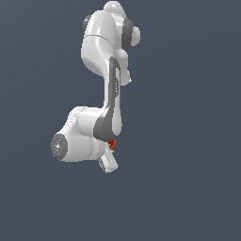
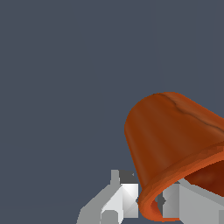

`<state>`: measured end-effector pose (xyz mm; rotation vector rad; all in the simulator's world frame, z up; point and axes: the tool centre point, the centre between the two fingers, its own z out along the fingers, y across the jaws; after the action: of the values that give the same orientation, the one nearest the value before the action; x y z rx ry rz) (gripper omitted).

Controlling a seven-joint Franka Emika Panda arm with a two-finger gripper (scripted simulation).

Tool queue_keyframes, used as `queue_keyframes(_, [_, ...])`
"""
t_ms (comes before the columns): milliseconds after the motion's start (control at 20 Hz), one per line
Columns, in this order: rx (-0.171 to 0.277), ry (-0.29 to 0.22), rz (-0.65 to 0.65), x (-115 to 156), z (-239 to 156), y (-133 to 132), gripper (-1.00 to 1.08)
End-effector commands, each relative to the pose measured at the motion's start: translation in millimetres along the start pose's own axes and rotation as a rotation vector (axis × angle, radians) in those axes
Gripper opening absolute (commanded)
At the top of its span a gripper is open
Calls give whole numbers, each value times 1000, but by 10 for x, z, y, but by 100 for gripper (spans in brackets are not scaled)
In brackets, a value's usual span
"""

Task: Pick up the object and move it to a goal position.

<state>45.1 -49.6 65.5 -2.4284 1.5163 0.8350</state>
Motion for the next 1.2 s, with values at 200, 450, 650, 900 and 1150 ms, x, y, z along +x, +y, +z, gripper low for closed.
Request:
queue_keyframes(200, [0, 0, 0, 2, 0, 0, -100])
queue_keyframes(450, [7, 4, 3, -23, -34, -8, -100])
queue_keyframes(650, [27, 14, 13, -95, -136, -30, -100])
queue_keyframes(900, [74, 37, 35, -259, -368, -75, -100])
queue_keyframes(1150, [146, 73, 68, -523, -722, -131, -100])
